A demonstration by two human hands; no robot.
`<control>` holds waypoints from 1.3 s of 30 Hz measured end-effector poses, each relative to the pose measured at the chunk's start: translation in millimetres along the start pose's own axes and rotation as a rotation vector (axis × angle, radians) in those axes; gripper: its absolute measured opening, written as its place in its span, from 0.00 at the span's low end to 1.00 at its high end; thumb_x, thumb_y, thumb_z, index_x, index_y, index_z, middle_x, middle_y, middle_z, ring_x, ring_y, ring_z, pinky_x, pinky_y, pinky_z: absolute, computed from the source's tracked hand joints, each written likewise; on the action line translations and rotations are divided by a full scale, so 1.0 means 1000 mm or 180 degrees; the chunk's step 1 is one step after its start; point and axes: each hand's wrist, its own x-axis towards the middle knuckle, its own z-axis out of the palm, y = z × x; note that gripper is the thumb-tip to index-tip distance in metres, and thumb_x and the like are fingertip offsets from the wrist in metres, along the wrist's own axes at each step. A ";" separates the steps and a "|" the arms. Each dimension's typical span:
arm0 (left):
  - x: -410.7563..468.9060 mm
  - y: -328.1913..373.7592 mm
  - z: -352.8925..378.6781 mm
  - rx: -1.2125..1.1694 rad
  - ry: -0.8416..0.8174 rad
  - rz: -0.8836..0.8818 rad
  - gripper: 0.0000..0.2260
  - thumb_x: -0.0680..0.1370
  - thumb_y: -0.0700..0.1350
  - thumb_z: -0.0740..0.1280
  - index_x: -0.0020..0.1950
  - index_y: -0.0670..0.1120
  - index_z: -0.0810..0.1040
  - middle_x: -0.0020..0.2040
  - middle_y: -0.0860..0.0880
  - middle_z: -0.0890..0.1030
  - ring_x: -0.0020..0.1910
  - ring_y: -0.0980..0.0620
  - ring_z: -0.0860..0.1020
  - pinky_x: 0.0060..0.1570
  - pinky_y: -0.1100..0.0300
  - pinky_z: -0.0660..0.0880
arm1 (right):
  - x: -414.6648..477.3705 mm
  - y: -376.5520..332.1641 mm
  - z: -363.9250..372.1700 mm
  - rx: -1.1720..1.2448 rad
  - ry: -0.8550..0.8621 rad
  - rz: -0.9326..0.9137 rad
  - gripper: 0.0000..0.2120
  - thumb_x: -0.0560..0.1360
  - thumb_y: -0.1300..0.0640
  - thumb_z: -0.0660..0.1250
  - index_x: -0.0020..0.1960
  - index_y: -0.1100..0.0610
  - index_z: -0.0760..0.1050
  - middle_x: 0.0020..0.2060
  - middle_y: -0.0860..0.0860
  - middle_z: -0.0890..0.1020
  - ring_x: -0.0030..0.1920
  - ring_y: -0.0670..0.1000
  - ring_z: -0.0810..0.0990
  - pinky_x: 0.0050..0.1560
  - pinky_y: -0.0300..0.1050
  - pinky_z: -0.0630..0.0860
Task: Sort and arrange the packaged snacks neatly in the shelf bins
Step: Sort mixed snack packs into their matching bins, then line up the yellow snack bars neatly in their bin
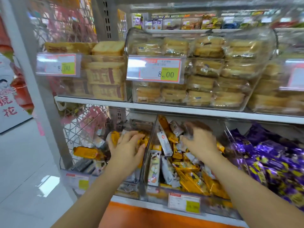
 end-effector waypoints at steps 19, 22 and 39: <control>0.072 0.092 0.046 -0.0200 -0.1074 0.0977 0.19 0.80 0.56 0.57 0.70 0.54 0.70 0.67 0.49 0.75 0.66 0.47 0.72 0.63 0.53 0.70 | -0.008 0.049 -0.004 0.0024 -0.1451 -0.1298 0.28 0.75 0.54 0.65 0.73 0.46 0.61 0.72 0.44 0.63 0.70 0.48 0.64 0.70 0.50 0.57; 0.074 0.094 0.048 0.0764 -0.1562 0.0971 0.19 0.81 0.58 0.56 0.71 0.59 0.66 0.72 0.50 0.68 0.69 0.45 0.68 0.64 0.53 0.64 | -0.021 0.047 -0.007 0.0427 -0.1804 -0.1431 0.25 0.75 0.56 0.67 0.70 0.48 0.68 0.70 0.44 0.68 0.70 0.44 0.64 0.69 0.40 0.61; 0.005 0.065 0.017 0.0219 -0.2094 0.1383 0.24 0.81 0.52 0.60 0.76 0.57 0.59 0.75 0.59 0.57 0.73 0.56 0.59 0.69 0.61 0.60 | -0.009 0.058 -0.009 0.0198 -0.1713 -0.0448 0.34 0.72 0.46 0.70 0.74 0.49 0.60 0.73 0.49 0.63 0.71 0.49 0.64 0.66 0.40 0.63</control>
